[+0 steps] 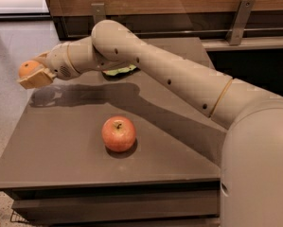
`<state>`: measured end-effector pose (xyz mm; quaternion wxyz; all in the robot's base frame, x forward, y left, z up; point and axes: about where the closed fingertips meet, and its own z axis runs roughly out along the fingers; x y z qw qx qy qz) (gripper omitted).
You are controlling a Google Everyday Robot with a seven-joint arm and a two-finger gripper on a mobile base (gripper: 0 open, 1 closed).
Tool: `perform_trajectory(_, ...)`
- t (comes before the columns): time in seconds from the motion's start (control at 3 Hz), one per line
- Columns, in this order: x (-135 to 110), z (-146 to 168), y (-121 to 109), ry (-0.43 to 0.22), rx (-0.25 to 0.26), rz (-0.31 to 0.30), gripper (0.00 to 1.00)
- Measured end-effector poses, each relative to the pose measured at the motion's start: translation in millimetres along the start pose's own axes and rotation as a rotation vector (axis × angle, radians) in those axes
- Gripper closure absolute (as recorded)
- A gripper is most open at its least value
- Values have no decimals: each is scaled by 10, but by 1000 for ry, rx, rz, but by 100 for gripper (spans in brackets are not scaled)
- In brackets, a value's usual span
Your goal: Pick orange
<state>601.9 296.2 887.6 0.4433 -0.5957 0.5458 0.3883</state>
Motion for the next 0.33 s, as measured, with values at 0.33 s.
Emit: perform_trajectory(0.33, -496, -239, 36, -2, 10, -84, 100)
